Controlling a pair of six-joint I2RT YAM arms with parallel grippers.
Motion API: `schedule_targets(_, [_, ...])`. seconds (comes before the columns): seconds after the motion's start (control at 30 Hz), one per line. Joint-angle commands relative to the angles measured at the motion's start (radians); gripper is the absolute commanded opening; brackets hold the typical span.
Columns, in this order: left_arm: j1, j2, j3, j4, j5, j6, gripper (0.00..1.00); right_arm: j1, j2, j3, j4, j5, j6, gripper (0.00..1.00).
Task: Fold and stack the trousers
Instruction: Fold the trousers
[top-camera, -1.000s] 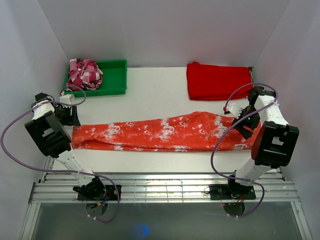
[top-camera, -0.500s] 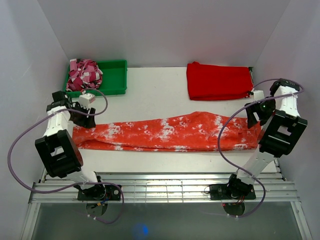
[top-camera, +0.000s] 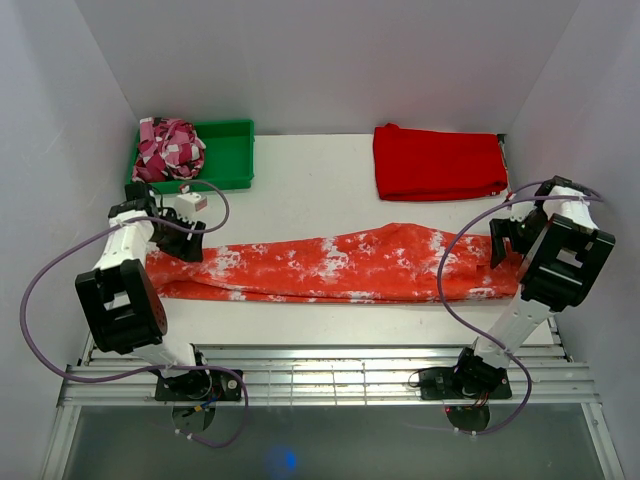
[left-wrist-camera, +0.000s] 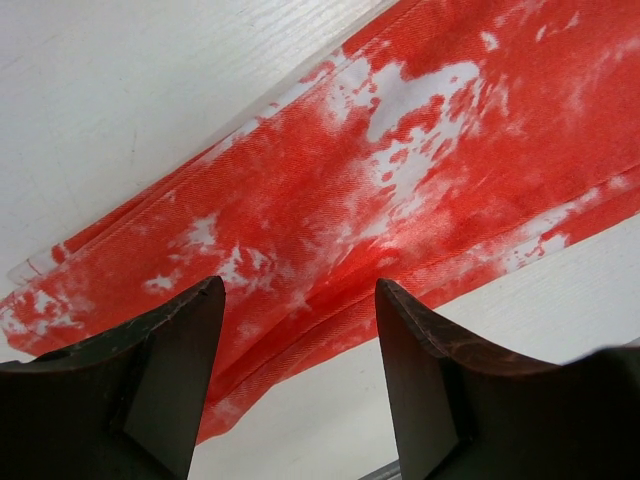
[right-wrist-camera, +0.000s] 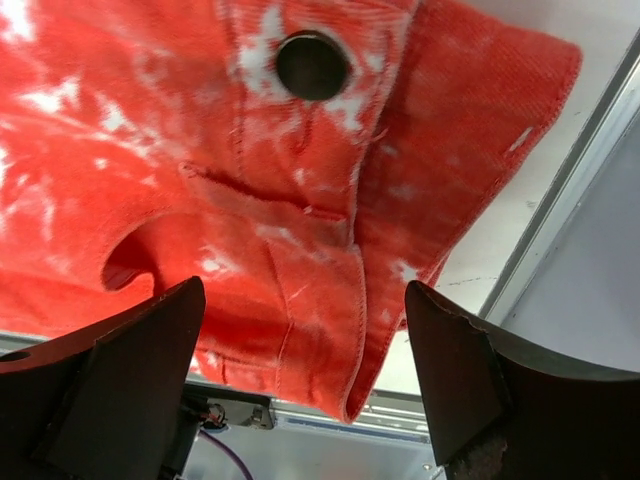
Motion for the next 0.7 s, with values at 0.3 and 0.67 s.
schedule_targets(0.3, [-0.050,-0.015,0.034,-0.042,-0.023,-0.057,0.72,-0.019,0.044,0.019,0.048,-0.046,0.007,0.73])
schedule_targets(0.67, [0.137,-0.050,0.055,-0.051,-0.023,-0.298,0.98,-0.018,0.027,0.022,-0.058,-0.182,-0.082,0.58])
